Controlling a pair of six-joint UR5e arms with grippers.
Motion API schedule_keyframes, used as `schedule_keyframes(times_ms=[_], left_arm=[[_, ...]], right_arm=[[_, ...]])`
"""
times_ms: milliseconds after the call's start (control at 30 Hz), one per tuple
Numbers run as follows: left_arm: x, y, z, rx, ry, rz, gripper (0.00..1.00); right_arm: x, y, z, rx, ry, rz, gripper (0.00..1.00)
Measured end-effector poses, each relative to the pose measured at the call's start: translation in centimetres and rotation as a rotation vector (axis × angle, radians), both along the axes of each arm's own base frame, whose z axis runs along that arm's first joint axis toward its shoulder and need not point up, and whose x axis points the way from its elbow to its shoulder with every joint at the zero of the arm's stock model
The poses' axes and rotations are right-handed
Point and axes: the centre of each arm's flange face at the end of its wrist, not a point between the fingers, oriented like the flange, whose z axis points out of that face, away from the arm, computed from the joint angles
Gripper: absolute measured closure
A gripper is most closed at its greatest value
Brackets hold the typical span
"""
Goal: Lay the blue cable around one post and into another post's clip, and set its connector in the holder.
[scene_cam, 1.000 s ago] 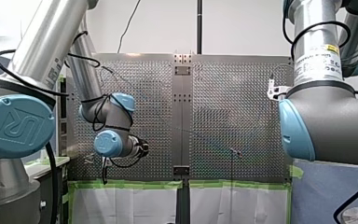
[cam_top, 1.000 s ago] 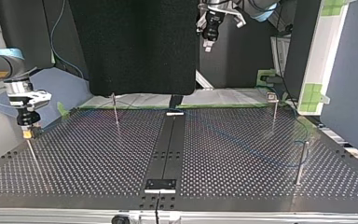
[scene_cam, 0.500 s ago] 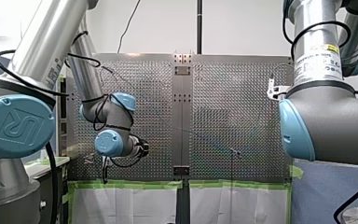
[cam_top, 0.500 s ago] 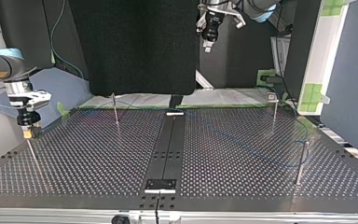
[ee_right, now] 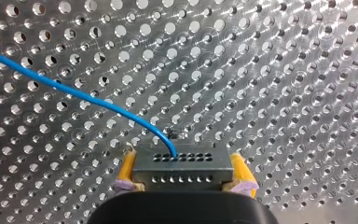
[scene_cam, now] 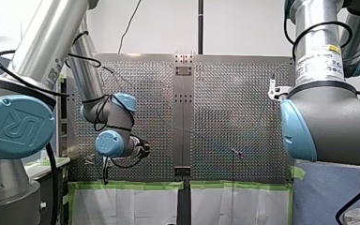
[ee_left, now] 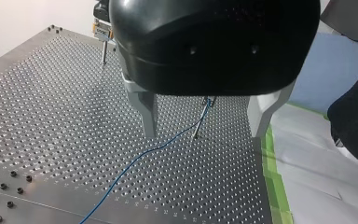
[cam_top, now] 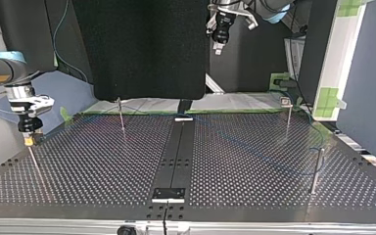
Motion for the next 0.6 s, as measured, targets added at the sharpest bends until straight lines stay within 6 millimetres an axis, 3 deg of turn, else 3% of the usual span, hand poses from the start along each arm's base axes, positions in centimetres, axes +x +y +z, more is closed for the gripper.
schedule_keyframes(times_ms=[133, 167, 200, 267, 300, 367, 400, 467, 500, 533, 600], left_arm=[[0.01, -0.01, -0.01, 0.0, 0.0, 0.0, 0.05], [0.01, -0.01, -0.01, 0.0, 0.0, 0.0, 0.05], [0.01, -0.01, -0.01, 0.0, 0.0, 0.0, 0.05], [0.0, 0.0, -0.01, 0.0, 0.0, 0.0, 0.05], [0.0, 0.0, -0.01, 0.0, 0.0, 0.0, 0.05], [-0.01, -0.01, -0.01, 0.0, 0.0, 0.0, 0.05], [-0.01, -0.01, -0.01, 0.0, 0.0, 0.0, 0.05], [-0.03, -0.01, -0.01, 0.0, 0.0, -0.001, 0.05], [-0.04, -0.01, -0.01, 0.0, 0.0, -0.001, 0.05], [-0.04, -0.02, -0.01, 0.0, 0.0, -0.001, 0.05], [-0.04, -0.03, -0.01, 0.0, 0.0, -0.001, 0.05]], right_arm=[[0.02, 0.0, 0.0, -0.001, 0.002, -0.002, 1.0], [0.02, 0.0, 0.01, -0.001, 0.003, -0.002, 0.84], [0.03, -0.01, 0.0, -0.002, 0.004, -0.003, 0.84], [0.03, -0.01, -0.01, -0.003, 0.006, -0.004, 0.55], [0.03, -0.01, -0.01, -0.003, 0.006, -0.004, 0.55], [0.02, -0.01, -0.02, -0.004, 0.008, -0.005, 0.28], [0.02, -0.02, -0.02, -0.004, 0.008, -0.006, 0.28], [-0.01, -0.03, -0.05, -0.004, 0.009, -0.008, 0.07], [-0.04, -0.05, 0.0, -0.005, 0.01, -0.009, 0.07], [-0.04, -0.05, 0.02, -0.005, 0.01, -0.009, 0.0], [-0.05, -0.03, -0.07, -0.002, 0.01, -0.01, 0.0]])
